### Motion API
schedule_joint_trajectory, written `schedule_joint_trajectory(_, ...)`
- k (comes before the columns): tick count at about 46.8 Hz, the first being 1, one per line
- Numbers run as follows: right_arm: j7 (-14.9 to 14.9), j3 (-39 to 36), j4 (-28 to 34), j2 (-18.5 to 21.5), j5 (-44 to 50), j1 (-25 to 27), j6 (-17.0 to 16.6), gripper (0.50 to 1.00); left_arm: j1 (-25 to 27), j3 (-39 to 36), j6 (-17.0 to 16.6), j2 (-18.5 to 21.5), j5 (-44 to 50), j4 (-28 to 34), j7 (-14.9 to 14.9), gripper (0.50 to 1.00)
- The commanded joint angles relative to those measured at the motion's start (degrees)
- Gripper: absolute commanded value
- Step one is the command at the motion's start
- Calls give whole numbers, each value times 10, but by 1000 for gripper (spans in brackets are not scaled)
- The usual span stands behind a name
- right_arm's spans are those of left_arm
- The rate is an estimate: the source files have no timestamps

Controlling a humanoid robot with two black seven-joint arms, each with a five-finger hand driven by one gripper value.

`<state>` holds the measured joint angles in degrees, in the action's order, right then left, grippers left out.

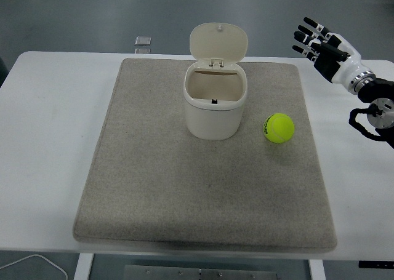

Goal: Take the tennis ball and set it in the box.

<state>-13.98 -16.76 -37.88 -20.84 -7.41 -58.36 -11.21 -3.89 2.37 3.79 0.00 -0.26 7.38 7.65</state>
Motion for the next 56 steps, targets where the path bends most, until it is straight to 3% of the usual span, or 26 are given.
schedule_joint_trajectory(1, 2, 1, 0, 0, 0, 0, -1, 928, 0, 0, 0, 0, 0, 1, 0, 992)
schedule_joint_trajectory(31, -4, 3, -1, -3, 3, 0, -22, 928, 7, 0, 0, 0, 0, 0, 0, 992)
schedule_joint_trajectory(56, -22, 3, -1, -11, 110, -4, -37, 928, 7, 0, 0, 0, 0, 0, 1, 992)
